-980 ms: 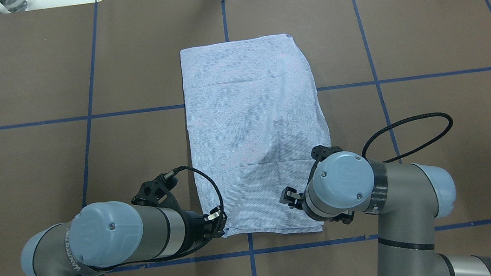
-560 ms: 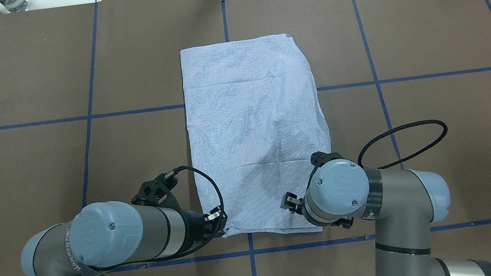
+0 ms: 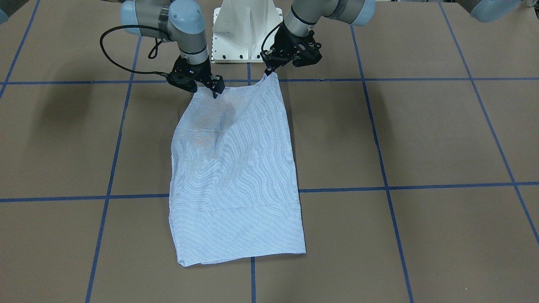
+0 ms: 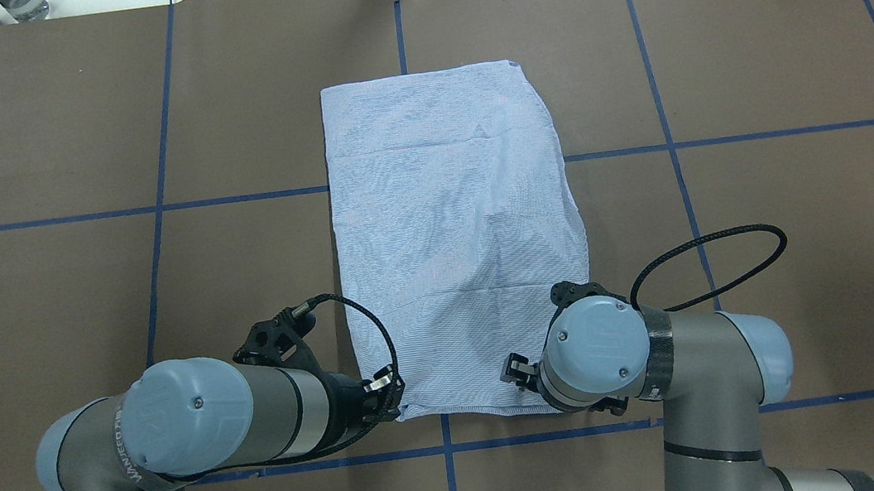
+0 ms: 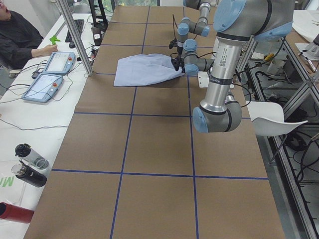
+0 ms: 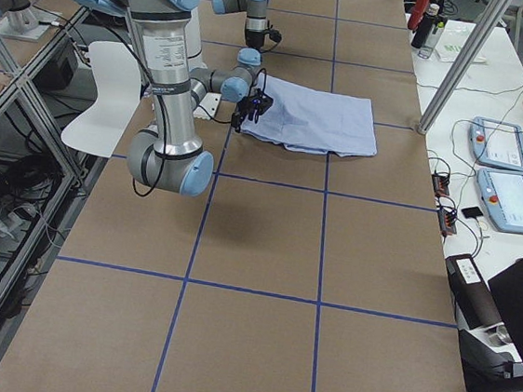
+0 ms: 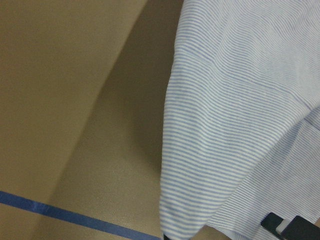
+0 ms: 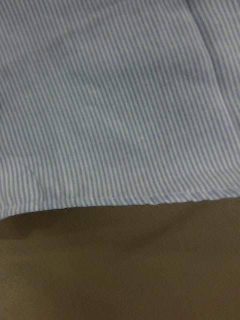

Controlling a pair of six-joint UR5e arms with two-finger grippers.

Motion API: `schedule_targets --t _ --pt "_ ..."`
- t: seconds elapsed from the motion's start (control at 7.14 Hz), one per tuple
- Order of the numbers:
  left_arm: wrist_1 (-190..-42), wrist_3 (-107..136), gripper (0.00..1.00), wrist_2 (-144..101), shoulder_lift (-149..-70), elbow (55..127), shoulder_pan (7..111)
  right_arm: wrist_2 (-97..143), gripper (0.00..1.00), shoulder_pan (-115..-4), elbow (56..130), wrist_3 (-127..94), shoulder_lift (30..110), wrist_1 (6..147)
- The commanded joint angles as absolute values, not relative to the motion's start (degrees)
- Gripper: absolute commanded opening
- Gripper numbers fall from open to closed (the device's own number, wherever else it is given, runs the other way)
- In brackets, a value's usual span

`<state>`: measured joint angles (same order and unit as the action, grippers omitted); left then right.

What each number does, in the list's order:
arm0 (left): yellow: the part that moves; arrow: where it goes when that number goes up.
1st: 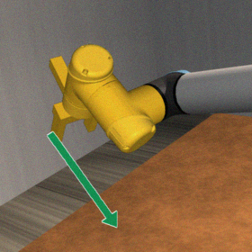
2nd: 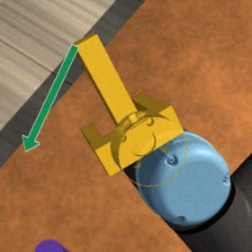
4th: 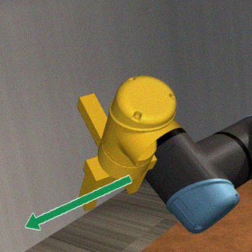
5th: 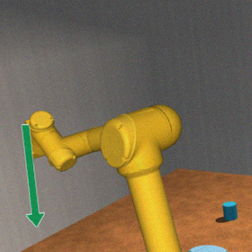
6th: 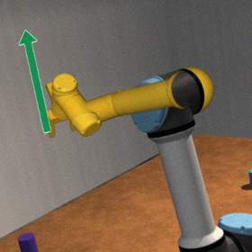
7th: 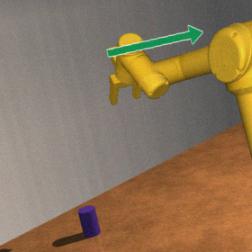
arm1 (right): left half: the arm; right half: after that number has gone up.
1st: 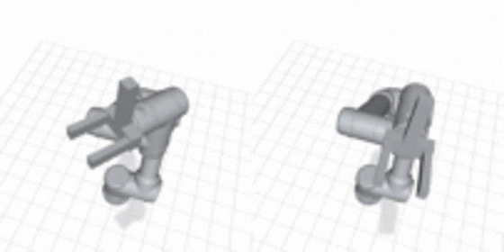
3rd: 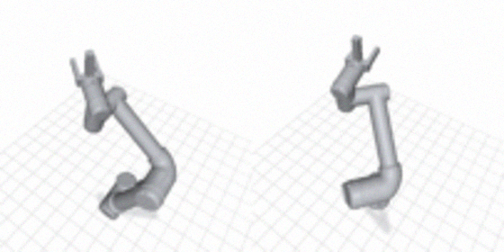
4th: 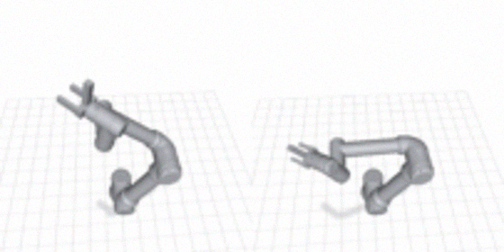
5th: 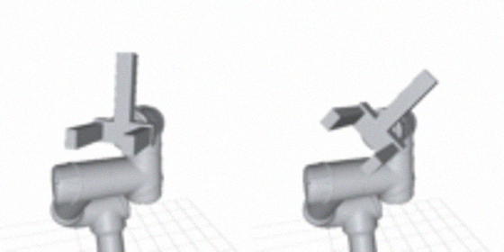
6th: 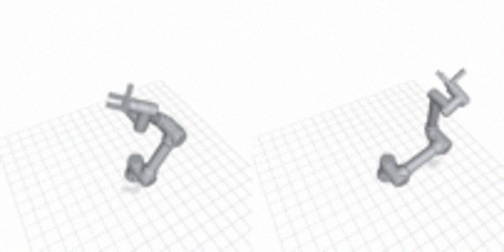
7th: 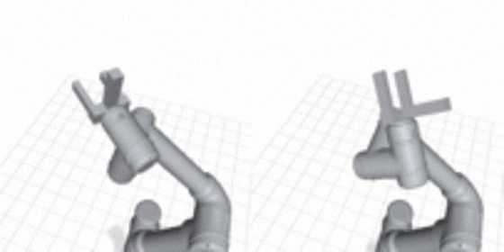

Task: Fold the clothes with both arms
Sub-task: 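Move the right gripper to the shirt's near corner and grasp it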

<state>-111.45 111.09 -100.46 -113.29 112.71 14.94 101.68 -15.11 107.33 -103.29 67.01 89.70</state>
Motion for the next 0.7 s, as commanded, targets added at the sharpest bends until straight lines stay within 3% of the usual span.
schedule_targets --t 0.0,0.14,0.28,0.56 --pt "-111.45 111.09 0.00 -100.46 -113.20 112.94 14.94 101.69 1.00 -15.03 107.23 -103.10 67.15 89.74" --pt "-111.45 111.09 0.00 -100.46 -113.20 112.94 14.94 101.69 0.97 -15.12 107.23 -103.10 67.06 89.65" --pt "-111.45 111.09 0.00 -100.46 -113.20 112.94 15.03 101.78 0.79 -15.12 107.23 -103.27 66.97 89.65" --pt "-111.45 111.09 0.00 -100.46 -113.29 113.03 15.12 101.87 0.72 -15.12 107.23 -102.92 67.06 89.65"
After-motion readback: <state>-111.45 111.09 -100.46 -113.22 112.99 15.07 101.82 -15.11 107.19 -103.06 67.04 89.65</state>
